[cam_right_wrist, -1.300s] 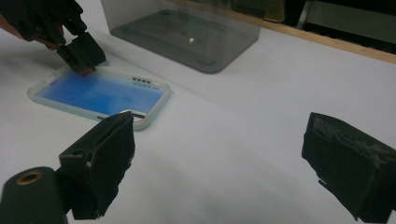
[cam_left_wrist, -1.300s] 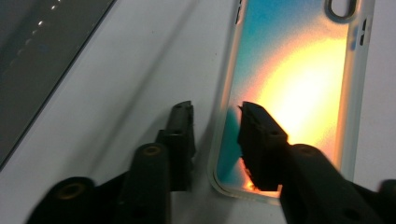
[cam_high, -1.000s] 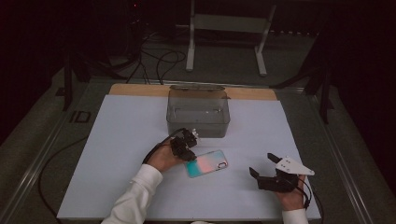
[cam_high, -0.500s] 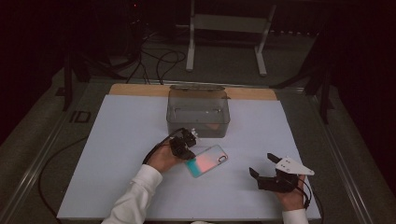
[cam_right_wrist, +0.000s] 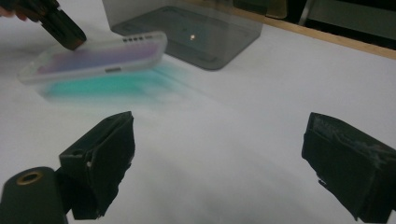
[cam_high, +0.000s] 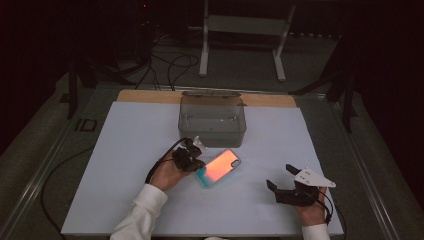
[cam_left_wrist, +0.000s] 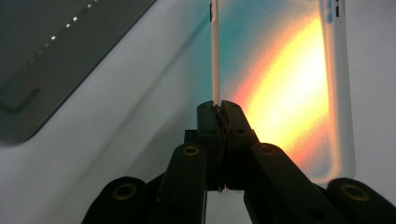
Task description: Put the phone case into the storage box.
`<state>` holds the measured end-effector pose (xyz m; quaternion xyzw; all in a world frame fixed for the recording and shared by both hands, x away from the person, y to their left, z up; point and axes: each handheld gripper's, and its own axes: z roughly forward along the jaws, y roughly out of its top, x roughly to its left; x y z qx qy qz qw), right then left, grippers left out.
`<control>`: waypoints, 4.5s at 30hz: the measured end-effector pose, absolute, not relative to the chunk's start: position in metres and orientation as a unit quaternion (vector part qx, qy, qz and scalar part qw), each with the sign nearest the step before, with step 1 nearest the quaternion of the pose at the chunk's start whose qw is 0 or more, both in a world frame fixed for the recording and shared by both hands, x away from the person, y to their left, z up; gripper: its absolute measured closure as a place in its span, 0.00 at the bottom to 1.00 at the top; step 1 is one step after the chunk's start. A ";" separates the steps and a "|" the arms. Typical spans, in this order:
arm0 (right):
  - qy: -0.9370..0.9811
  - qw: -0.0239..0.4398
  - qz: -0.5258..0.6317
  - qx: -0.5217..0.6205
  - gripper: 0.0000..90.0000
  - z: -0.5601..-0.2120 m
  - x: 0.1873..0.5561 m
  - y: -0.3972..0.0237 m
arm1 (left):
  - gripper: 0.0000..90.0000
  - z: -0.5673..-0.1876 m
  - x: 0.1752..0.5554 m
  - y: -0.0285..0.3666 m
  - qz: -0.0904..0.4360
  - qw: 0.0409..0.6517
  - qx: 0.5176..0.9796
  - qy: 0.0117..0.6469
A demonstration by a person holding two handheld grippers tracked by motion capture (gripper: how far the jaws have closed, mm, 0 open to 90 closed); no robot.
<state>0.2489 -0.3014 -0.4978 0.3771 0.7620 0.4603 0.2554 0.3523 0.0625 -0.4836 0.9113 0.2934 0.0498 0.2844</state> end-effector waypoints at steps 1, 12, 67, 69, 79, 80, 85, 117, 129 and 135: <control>0.762 0.255 0.461 0.377 0.11 -0.498 0.249 -0.301 | 0.99 -0.483 0.351 0.065 0.050 0.287 0.909 0.297; 0.760 0.250 0.463 0.383 0.11 -0.498 0.249 -0.300 | 0.99 -0.473 0.338 0.093 0.077 0.343 0.872 0.340; 0.765 0.188 0.472 0.396 0.10 -0.473 0.280 -0.270 | 0.99 -0.473 0.303 0.156 0.190 0.427 0.763 0.446; 0.767 0.187 0.468 0.397 0.10 -0.471 0.283 -0.268 | 0.99 -0.474 0.304 0.157 0.189 0.428 0.762 0.448; 0.779 0.178 0.461 0.386 0.10 -0.466 0.291 -0.249 | 0.99 -0.472 0.302 0.157 0.199 0.431 0.755 0.451; 0.781 0.179 0.458 0.386 0.10 -0.465 0.292 -0.248 | 0.99 -0.472 0.302 0.157 0.201 0.431 0.755 0.452; 0.783 0.178 0.455 0.385 0.10 -0.464 0.295 -0.242 | 0.99 -0.472 0.302 0.158 0.201 0.432 0.754 0.452; 0.790 0.121 0.478 0.364 0.13 -0.446 0.314 -0.179 | 0.99 -0.467 0.300 0.153 0.207 0.442 0.749 0.448; 0.791 0.101 0.487 0.357 0.16 -0.443 0.315 -0.153 | 0.99 -0.467 0.299 0.152 0.207 0.446 0.745 0.450; 0.787 0.092 0.492 0.360 0.17 -0.443 0.316 -0.140 | 0.99 -0.466 0.299 0.152 0.205 0.449 0.742 0.453</control>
